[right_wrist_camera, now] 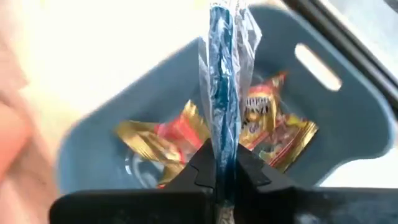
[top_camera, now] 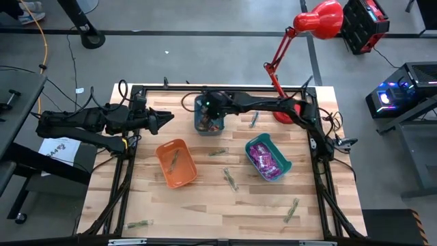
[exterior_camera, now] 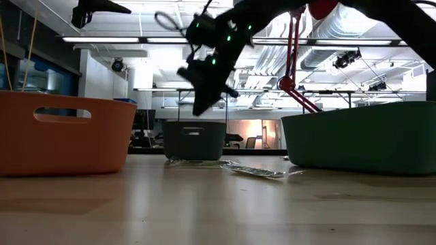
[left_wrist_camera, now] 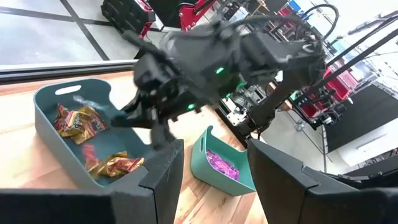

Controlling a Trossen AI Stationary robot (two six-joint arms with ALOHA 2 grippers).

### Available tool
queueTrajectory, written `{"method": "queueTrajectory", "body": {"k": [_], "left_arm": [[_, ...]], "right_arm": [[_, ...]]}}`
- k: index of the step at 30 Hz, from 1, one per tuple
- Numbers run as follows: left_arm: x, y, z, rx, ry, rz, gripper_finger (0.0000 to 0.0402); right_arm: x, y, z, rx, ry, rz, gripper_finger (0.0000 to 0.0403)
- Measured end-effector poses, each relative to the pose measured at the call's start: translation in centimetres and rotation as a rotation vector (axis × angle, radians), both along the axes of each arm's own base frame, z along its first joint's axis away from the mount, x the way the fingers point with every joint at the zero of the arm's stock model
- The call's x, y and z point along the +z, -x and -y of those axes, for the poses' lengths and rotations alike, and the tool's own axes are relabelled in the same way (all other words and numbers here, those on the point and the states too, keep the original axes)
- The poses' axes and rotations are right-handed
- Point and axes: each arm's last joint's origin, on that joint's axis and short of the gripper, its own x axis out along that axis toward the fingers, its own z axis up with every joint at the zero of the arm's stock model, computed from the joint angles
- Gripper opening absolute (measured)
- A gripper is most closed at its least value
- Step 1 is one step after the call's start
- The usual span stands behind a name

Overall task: Sort candy
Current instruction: Put the blue candy into the orange bin

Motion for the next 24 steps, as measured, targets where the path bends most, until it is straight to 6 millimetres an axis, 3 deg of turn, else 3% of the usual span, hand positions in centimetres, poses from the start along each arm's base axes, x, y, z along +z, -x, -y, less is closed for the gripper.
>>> {"method": "queueTrajectory", "body": {"k": [4, 7, 11, 18, 21, 24], "left_arm": [[0.0, 0.0, 0.0, 0.0, 0.0, 0.0, 0.0172], [0.0, 0.0, 0.0, -0.002, -0.006, -0.002, 0.0172], [0.2, -0.1, 0.0, -0.004, -0.025, 0.017, 0.0172], [0.5, -0.1, 0.0, -0.003, -0.036, 0.042, 0.0172], [0.5, -0.1, 0.0, -0.002, -0.031, 0.045, 0.0172], [0.5, -0.1, 0.0, -0.002, -0.015, 0.052, 0.0172]], "right_arm": [[2.6, 0.7, 0.1, 0.032, -0.011, 0.074, 0.0008], [3.3, 0.4, -0.4, 0.186, -0.125, 0.158, 0.0004], [3.4, -1.1, -3.8, 0.47, -0.327, 0.285, 0.0003], [0.2, -4.1, -11.1, 0.739, -0.463, 0.344, 0.0003], [-0.6, -5.2, -12.2, 0.694, -0.53, 0.406, 0.001], [-1.0, -6.2, -11.8, 0.561, -0.563, 0.487, 0.0036]]}}
